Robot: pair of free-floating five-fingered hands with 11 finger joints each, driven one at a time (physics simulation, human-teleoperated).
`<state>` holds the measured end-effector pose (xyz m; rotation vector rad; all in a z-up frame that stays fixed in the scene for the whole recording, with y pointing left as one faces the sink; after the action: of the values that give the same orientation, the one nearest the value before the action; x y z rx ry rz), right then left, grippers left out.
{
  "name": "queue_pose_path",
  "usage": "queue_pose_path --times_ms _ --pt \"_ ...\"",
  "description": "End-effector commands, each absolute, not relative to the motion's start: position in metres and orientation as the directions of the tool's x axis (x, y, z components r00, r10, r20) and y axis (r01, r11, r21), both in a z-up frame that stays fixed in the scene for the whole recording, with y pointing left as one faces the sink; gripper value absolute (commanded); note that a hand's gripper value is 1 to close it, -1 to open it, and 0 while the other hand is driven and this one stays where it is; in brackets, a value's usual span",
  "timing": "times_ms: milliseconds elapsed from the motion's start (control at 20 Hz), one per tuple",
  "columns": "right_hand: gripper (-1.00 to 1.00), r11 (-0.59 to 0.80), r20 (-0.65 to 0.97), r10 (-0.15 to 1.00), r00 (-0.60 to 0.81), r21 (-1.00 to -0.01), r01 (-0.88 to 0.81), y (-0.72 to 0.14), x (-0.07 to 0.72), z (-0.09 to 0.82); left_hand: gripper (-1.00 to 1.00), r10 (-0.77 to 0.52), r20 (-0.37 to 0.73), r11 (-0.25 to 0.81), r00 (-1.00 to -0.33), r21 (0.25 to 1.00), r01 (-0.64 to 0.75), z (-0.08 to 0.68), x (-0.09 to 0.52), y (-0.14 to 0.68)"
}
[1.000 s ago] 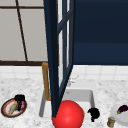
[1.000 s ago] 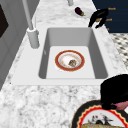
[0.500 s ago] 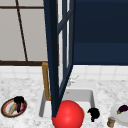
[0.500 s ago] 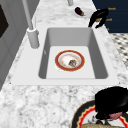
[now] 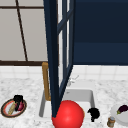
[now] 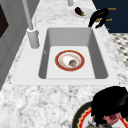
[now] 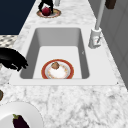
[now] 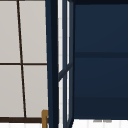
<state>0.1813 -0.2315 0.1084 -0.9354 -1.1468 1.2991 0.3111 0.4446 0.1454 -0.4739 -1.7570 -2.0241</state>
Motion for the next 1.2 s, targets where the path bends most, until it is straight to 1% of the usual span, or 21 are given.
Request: queue_pose_path --times_ms 0,250,450,600,800,900,1150 --pt "0.0 0.083 0.102 0.992 -0.075 -0.971 -0.224 -0.232 0.181 0.108 -1.0 -0.103 0.511 -0.106 -0.853 0.847 0.52 0.167 0.315 0.447" --pt "0.0 0.083 0.102 0.992 -0.075 -0.971 -0.224 -0.232 0.181 0.108 -1.0 -0.117 0.537 -0.099 -0.836 0.831 0.548 0.19 0.319 0.472" --pt "0.0 0.083 0.102 0.992 -0.075 -0.971 -0.224 -0.232 0.181 0.108 -1.0 -0.149 0.533 -0.09 -0.833 0.831 0.548 0.187 0.315 0.487" --pt "0.0 0.083 0.102 0.992 -0.075 -0.971 -0.224 -0.232 0.181 0.108 -1.0 -0.177 0.551 -0.062 -0.815 0.821 0.568 0.18 0.316 0.491" --pt "0.0 0.083 0.102 0.992 -0.075 -0.971 -0.224 -0.232 0.181 0.108 -1.0 -0.16 0.621 -0.055 -0.767 0.77 0.635 0.169 0.317 0.49" --pt "0.0 0.083 0.102 0.992 -0.075 -0.971 -0.224 -0.232 0.181 0.108 -1.0 -0.147 0.628 -0.047 -0.764 0.767 0.64 0.167 0.317 0.488" --pt "0.0 0.083 0.102 0.992 -0.075 -0.971 -0.224 -0.232 0.181 0.108 -1.0 -0.162 0.639 -0.054 -0.752 0.755 0.654 0.163 0.318 0.489"
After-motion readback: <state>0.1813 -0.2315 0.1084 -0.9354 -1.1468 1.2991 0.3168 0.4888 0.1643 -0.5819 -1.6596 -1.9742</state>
